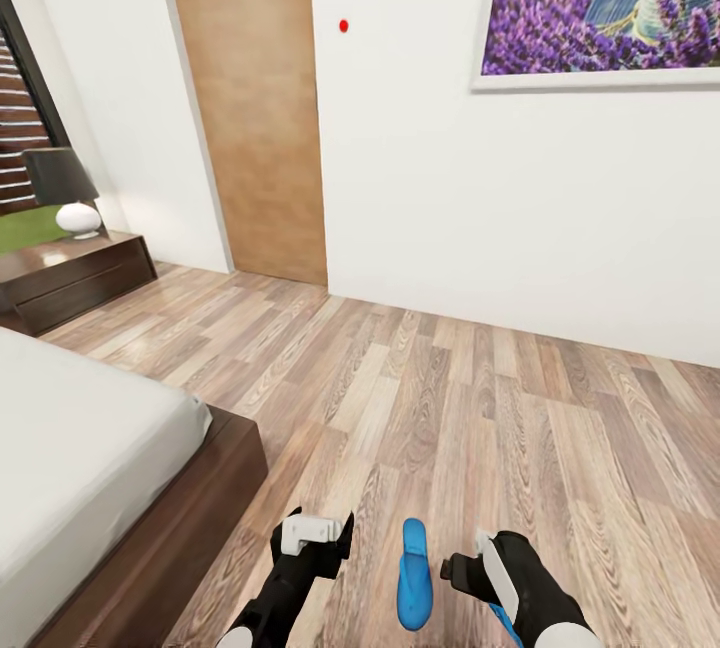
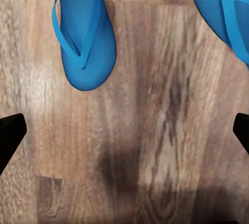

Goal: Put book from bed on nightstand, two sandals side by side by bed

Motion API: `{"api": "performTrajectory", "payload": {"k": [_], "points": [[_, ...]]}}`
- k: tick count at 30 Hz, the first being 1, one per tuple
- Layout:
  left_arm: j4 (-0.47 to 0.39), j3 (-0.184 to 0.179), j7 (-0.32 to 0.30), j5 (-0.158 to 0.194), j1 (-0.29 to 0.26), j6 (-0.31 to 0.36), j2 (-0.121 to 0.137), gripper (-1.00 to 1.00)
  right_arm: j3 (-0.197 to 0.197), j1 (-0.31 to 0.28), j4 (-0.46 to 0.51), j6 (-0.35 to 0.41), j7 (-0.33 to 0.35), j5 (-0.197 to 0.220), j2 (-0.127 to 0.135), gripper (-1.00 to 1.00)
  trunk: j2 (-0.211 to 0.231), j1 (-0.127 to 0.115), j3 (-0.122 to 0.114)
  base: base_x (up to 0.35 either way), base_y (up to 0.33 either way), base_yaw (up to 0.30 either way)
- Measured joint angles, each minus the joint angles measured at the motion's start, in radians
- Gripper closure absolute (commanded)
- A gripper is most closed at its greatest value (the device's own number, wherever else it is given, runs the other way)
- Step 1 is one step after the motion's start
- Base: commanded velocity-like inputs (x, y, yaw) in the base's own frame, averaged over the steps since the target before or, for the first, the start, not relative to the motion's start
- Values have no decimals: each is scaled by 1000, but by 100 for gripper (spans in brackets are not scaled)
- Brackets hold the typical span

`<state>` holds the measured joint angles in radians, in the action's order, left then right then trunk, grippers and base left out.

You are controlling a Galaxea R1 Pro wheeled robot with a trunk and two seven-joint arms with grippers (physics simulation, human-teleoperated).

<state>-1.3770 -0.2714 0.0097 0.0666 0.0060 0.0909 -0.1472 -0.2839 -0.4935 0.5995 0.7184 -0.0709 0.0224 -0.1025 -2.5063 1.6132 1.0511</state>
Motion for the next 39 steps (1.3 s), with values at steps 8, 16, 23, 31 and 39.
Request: {"api": "performTrajectory", "payload": {"k": [8, 16, 23, 31, 39], "points": [[-65, 6, -1, 5, 0, 6, 4, -100, 0, 0, 0, 0, 0, 1, 0, -100, -2, 4, 31, 0, 0, 0], [-69, 10, -1, 6, 0, 6, 5, -100, 0, 0, -1, 0, 0, 0, -1, -100, -4, 7, 62, 0, 0, 0], [-84, 35, -2, 6, 0, 6, 37, -100, 0, 0, 0, 0, 0, 0, -1, -100, -5, 10, 89, 0, 0, 0], [-91, 44, -46, 12, 0, 4, 83, -100, 0, 0, -1, 0, 0, 0, -1, -100, -7, 14, 120, 0, 0, 0], [-91, 42, -59, 6, 0, 4, 81, -100, 0, 0, 0, -1, 0, 0, -1, -100, -9, 18, 151, 0, 0, 0]]}}
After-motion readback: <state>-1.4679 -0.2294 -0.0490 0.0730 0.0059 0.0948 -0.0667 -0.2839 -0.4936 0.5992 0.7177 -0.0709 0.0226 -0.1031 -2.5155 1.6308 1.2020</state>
